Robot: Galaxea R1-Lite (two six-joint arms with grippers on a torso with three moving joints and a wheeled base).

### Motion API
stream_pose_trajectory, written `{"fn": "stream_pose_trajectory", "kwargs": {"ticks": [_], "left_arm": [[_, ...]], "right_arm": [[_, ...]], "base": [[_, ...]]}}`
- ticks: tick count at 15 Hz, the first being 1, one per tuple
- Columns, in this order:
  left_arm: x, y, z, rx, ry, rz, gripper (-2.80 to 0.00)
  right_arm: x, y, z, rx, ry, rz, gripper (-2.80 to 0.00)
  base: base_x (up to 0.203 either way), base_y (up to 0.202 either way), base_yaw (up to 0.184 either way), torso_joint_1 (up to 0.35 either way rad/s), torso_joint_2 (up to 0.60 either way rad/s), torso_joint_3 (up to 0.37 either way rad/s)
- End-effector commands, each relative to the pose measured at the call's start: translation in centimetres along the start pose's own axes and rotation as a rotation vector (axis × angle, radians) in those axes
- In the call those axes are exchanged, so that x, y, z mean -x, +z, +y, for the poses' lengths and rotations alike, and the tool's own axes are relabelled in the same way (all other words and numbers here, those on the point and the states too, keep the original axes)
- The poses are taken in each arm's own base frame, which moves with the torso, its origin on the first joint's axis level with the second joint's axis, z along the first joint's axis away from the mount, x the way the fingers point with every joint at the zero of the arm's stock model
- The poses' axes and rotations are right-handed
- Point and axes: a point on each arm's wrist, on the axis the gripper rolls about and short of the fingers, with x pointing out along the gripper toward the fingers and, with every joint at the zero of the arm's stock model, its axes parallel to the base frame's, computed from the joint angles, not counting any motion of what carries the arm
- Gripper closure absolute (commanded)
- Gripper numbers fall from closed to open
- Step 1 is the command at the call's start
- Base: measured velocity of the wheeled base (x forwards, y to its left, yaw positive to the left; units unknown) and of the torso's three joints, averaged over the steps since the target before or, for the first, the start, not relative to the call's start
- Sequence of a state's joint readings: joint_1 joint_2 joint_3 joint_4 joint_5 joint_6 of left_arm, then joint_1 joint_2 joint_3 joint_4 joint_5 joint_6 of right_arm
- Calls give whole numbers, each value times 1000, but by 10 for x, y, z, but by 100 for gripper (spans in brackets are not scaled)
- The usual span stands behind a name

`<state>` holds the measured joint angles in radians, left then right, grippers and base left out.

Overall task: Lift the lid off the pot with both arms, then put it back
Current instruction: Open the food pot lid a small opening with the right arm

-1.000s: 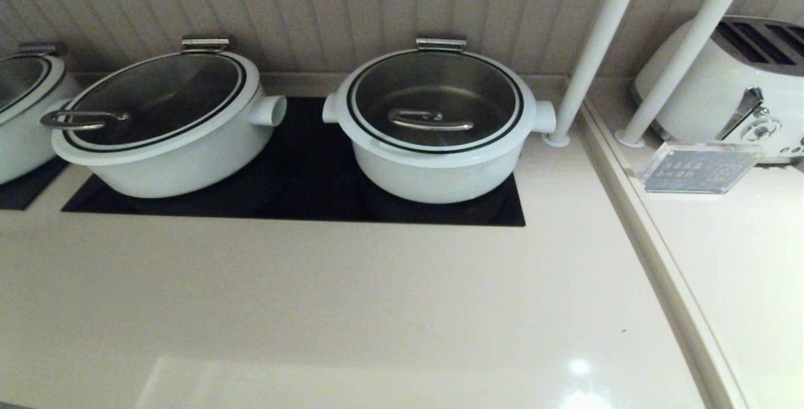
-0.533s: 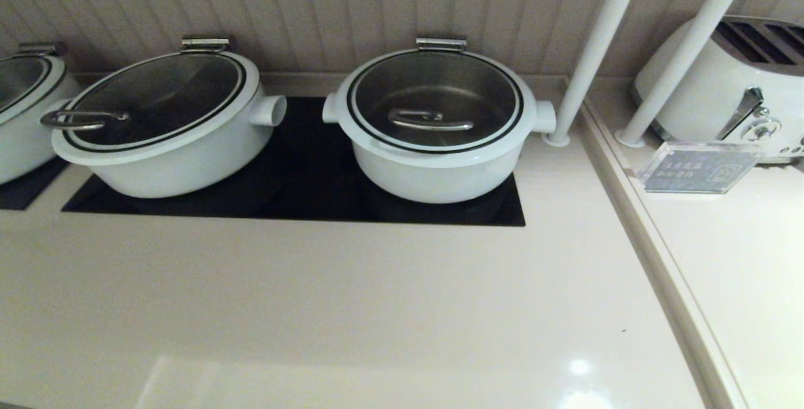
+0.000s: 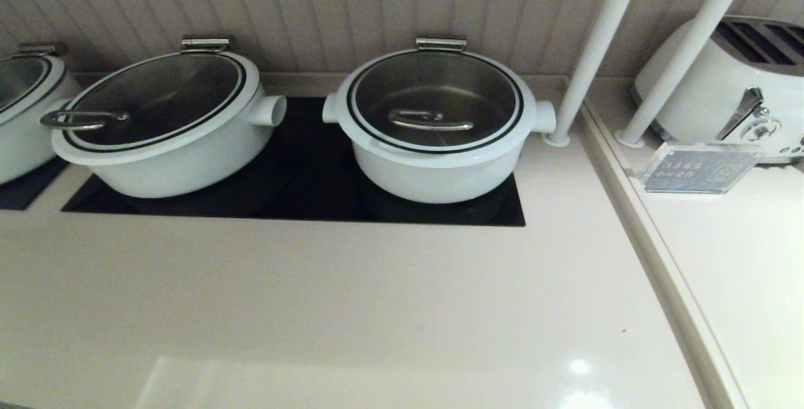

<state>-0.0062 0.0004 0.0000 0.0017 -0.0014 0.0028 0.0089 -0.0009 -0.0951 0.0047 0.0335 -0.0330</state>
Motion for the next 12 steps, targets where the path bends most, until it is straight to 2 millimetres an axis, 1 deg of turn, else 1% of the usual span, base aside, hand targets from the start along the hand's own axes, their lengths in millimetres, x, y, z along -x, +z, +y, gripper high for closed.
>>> {"fn": "stream_pose_trajectory", "kwargs": {"ticks": [1, 2, 4, 6, 8, 9, 12], "left_arm": [[0, 0, 0, 0, 0, 2, 0], [0, 0, 0, 0, 0, 2, 0], [0, 0, 0, 0, 0, 1, 0], [0, 0, 0, 0, 0, 2, 0], [0, 0, 0, 0, 0, 2, 0], [0, 0, 0, 0, 0, 2, 0], [0, 0, 0, 0, 0, -1, 0]], "right_arm": [[4, 13, 0, 1, 9, -13, 0], [5, 20, 0, 1, 33, -5, 0], [-1, 37, 0, -1, 78, 26, 0], [-15, 55, 0, -5, 115, 60, 0], [-41, 75, -1, -10, 145, 94, 0], [-58, 85, -1, -14, 162, 108, 0], [-119, 114, -1, -21, 240, 112, 0]], "base": [[0, 0, 0, 0, 0, 0], [0, 0, 0, 0, 0, 0], [0, 0, 0, 0, 0, 0], [0, 0, 0, 0, 0, 0], [0, 0, 0, 0, 0, 0], [0, 0, 0, 0, 0, 0], [0, 0, 0, 0, 0, 0]]}}
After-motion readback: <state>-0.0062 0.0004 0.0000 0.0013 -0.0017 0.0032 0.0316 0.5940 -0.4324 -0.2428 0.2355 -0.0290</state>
